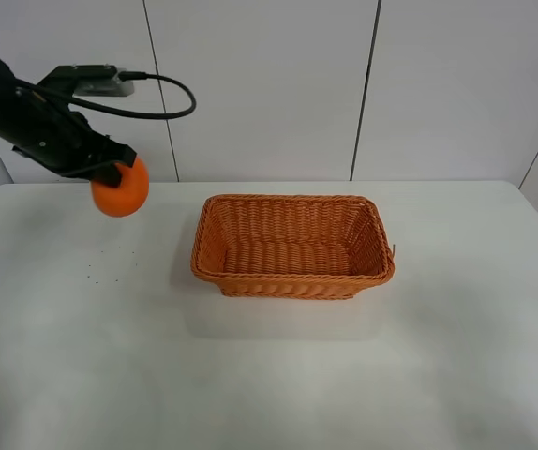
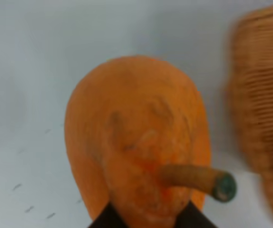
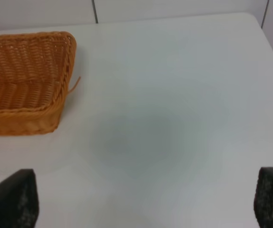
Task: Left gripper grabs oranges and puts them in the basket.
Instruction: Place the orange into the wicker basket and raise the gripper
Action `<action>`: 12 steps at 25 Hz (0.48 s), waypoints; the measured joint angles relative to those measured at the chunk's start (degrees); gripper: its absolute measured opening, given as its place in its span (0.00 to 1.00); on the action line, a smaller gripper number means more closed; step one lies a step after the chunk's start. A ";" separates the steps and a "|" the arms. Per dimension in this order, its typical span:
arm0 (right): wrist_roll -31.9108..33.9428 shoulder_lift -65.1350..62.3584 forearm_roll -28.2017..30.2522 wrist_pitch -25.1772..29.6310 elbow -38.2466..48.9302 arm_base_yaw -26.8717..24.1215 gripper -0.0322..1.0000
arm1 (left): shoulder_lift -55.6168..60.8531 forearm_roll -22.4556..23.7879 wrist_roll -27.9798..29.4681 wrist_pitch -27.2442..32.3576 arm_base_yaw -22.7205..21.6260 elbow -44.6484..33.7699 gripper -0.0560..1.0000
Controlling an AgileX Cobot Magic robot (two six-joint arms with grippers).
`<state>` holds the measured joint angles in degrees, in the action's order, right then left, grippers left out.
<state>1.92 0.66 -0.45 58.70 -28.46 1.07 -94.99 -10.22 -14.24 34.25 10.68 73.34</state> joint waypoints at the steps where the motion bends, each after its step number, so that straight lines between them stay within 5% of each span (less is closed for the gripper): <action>1: 0.00 0.00 0.00 0.00 0.00 0.00 0.70 | -0.09 -0.05 0.14 0.46 1.96 1.35 0.17; 12: 0.00 0.00 0.00 0.00 0.00 0.00 0.70 | -15.61 -0.29 4.15 5.01 18.21 20.82 0.17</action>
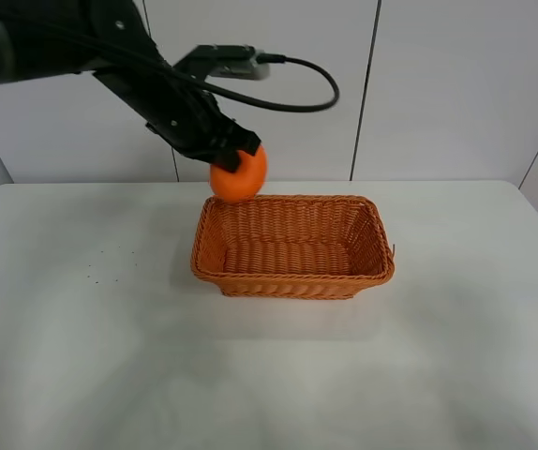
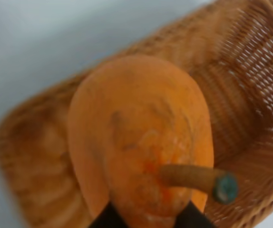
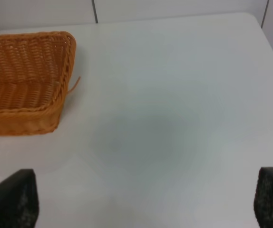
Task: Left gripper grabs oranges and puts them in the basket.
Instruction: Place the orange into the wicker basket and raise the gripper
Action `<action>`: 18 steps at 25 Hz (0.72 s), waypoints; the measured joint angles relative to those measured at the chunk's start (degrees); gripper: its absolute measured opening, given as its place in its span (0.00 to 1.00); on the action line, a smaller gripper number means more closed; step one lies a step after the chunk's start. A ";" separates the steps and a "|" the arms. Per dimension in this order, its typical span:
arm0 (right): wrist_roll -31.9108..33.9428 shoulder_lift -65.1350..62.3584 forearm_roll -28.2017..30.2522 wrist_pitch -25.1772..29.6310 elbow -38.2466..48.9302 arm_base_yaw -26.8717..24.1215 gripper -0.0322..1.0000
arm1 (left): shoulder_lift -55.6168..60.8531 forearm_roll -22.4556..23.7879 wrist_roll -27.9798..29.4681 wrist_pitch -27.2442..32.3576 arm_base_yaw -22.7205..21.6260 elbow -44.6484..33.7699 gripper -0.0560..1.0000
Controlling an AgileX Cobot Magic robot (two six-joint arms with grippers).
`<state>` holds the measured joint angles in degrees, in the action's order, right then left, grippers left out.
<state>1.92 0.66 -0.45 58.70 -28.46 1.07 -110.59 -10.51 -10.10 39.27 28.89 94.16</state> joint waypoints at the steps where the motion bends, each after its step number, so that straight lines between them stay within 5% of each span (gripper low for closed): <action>1: 0.00 0.00 0.00 0.00 0.00 0.00 0.70 | -1.68 0.00 0.51 0.41 1.00 1.24 0.17; 8: 0.00 0.00 0.00 0.00 0.00 0.00 0.70 | -13.13 0.00 1.44 1.62 5.40 10.30 0.17; 18: 0.00 0.00 0.00 0.00 0.00 0.00 0.70 | -23.55 -2.54 1.48 2.12 5.92 17.93 0.17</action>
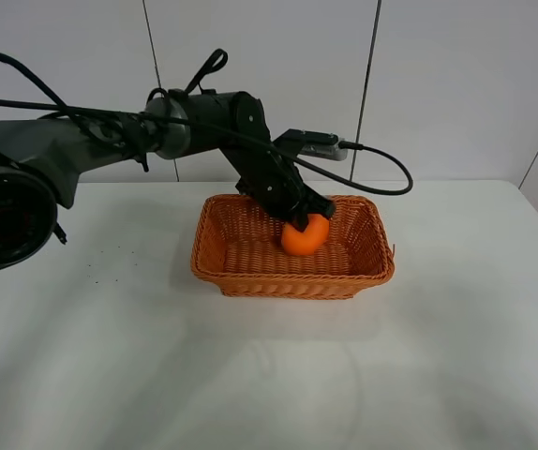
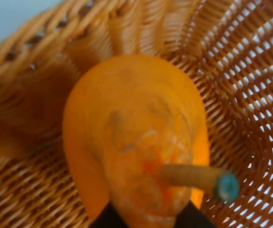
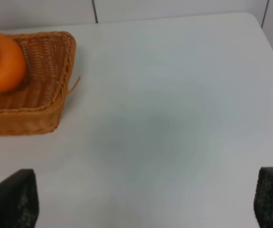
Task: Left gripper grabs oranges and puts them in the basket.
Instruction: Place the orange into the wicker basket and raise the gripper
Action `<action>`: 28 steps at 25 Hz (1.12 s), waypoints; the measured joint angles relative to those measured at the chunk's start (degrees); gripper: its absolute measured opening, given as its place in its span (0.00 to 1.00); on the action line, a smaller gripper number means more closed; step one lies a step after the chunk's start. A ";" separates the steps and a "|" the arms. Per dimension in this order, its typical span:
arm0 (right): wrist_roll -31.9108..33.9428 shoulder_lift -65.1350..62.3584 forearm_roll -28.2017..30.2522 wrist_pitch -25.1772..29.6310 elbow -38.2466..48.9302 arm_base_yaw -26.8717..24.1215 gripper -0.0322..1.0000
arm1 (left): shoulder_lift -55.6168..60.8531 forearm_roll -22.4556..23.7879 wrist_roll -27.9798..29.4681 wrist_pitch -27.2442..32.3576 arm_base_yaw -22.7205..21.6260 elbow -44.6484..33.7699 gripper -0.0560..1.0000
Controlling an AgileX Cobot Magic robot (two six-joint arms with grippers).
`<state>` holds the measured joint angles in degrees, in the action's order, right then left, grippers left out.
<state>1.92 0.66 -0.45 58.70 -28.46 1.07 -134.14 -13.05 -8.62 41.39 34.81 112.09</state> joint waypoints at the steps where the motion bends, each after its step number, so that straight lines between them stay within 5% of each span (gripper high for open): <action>1: 0.00 0.00 0.00 0.00 0.00 0.00 0.70 | -0.51 0.00 0.00 0.25 0.00 0.08 0.17; 17: 0.00 0.00 0.00 0.00 0.00 0.00 0.70 | -2.57 -0.05 0.15 2.20 0.00 0.08 0.20; 20: 0.00 0.00 0.00 0.00 0.00 0.00 0.70 | -2.57 -0.05 0.15 2.75 0.00 0.08 0.35; 25: 0.00 0.00 0.00 0.00 0.00 0.00 0.70 | -2.62 0.25 0.15 3.49 0.00 0.08 0.77; 28: 0.00 0.00 0.00 0.00 0.00 0.00 0.70 | -2.62 0.91 0.15 3.60 0.00 0.08 0.89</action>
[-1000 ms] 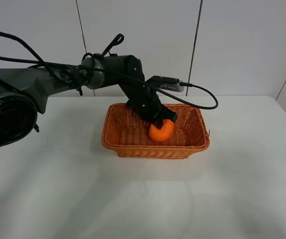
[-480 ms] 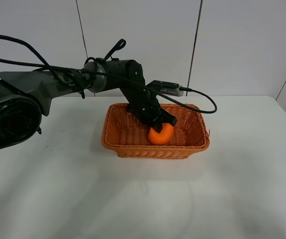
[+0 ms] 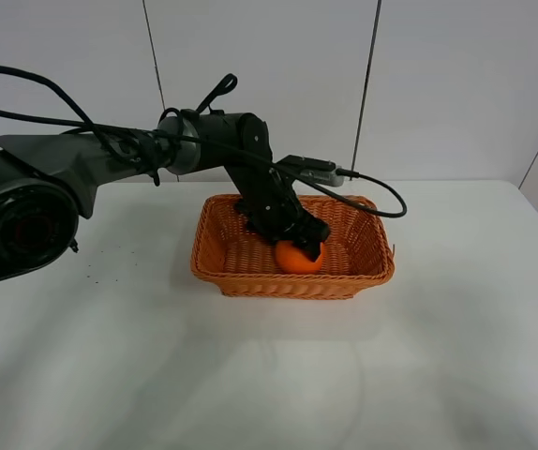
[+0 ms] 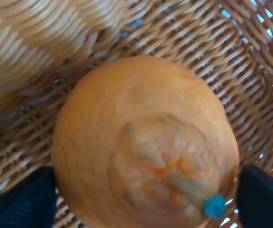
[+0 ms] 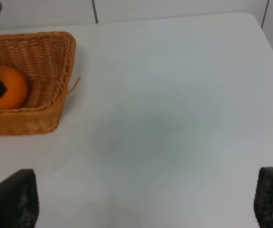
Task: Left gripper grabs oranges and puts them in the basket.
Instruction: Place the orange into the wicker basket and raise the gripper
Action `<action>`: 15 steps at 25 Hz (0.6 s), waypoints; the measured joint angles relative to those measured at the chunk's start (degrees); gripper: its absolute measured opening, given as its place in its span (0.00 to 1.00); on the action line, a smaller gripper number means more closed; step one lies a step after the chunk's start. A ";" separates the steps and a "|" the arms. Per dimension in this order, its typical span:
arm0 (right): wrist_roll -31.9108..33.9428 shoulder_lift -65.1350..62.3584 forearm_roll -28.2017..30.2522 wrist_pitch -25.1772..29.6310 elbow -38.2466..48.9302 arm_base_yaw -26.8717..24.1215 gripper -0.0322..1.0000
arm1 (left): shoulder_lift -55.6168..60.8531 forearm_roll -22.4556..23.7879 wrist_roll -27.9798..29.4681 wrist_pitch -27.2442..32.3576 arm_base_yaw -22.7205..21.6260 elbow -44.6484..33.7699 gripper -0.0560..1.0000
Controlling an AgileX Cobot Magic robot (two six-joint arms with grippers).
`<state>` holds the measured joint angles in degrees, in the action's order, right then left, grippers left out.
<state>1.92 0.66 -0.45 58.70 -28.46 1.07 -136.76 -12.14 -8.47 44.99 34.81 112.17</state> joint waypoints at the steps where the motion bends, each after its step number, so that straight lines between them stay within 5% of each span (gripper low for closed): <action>1: 0.00 0.00 0.00 0.00 0.00 0.00 0.70 | 0.00 0.00 0.00 0.00 0.00 0.00 0.91; 9: 0.00 0.00 0.00 0.00 0.00 0.00 0.70 | 0.00 0.48 0.00 1.03 0.00 4.84 0.93; 15: 0.00 0.00 0.00 0.00 0.00 0.00 0.70 | 0.00 7.74 1.87 7.19 0.00 11.04 0.93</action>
<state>1.92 0.66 -0.45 58.70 -28.46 1.07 -136.76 -4.40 -6.60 52.18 34.81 123.22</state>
